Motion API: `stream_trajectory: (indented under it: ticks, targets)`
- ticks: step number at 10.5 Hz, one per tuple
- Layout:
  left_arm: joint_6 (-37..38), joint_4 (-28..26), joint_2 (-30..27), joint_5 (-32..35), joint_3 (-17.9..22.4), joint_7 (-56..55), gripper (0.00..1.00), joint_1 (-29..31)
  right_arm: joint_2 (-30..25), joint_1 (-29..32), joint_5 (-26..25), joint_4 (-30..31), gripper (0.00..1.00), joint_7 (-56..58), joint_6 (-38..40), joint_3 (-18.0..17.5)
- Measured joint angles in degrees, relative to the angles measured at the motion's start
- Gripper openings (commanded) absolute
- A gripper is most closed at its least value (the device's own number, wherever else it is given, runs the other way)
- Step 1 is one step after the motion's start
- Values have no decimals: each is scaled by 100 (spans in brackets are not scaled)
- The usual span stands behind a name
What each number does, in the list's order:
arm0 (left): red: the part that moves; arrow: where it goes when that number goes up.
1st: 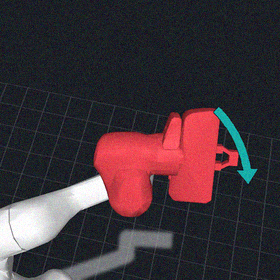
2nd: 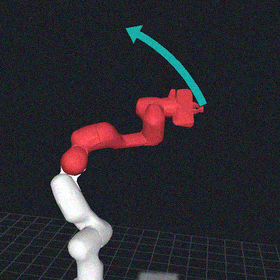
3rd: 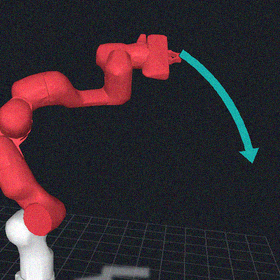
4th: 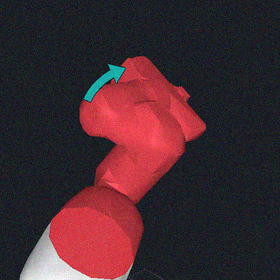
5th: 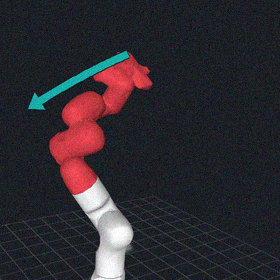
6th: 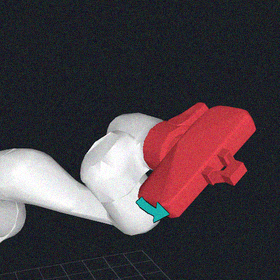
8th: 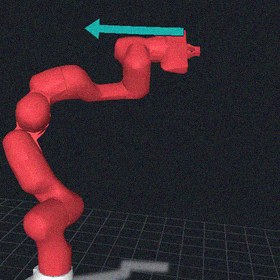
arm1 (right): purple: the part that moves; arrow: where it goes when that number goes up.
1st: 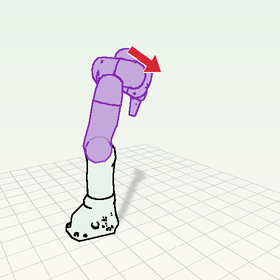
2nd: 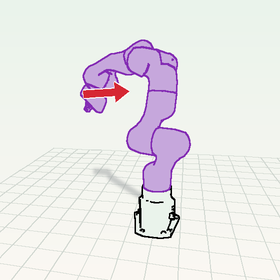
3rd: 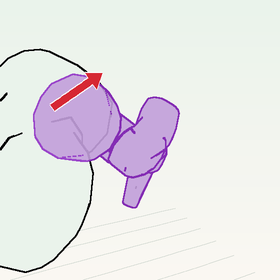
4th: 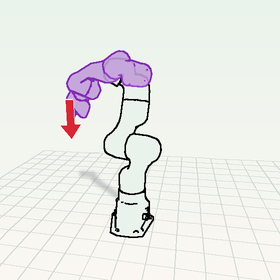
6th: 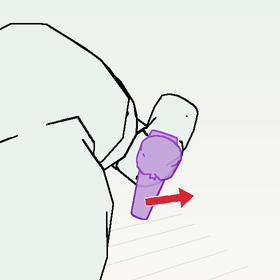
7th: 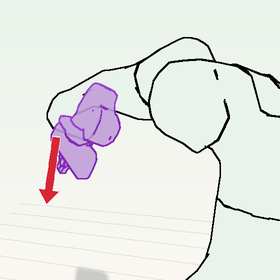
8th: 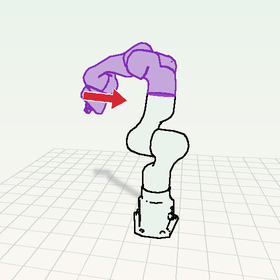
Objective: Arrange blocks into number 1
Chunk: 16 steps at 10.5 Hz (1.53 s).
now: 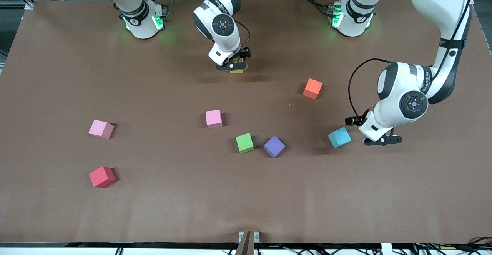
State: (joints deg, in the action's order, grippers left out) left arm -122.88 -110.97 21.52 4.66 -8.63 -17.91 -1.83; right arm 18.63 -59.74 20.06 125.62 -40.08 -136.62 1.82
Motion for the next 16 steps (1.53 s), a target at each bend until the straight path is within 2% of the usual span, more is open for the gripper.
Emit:
stream_trajectory:
  ticks: [1,3,4,5,7,9,11,13,14,16]
  targets:
    - [-186,0,48,0,-1,-198,100,0,59,-11,0,-4,96,-18,-50,-10]
    - [-493,2,159,0,-18,-620,100,-6,183,-15,2,-48,64,-122,-92,-22]
    - [-587,2,212,0,-25,-758,100,-15,253,-16,3,-85,56,-228,-100,-24]
    - [-655,4,254,0,-27,-861,100,-22,310,-16,5,-111,50,-352,-109,-25]
    - [-731,11,307,0,-33,-1060,100,-36,331,-16,10,-158,48,-577,-117,-24]
    - [-884,34,372,0,-42,-1367,100,-136,338,-7,11,-280,53,-700,-176,-8]
    - [-1144,46,519,0,-52,-1692,100,-268,404,54,-22,-587,54,-700,-189,32]
    - [-1301,63,671,0,-54,-1857,100,-338,631,133,-378,-901,65,-679,-188,61]
    - [-1359,76,730,0,-54,-1900,100,-344,744,177,-516,-964,100,-679,-188,63]
    - [-1401,140,830,0,-55,-1927,100,-359,842,211,-597,-991,100,-674,-189,69]
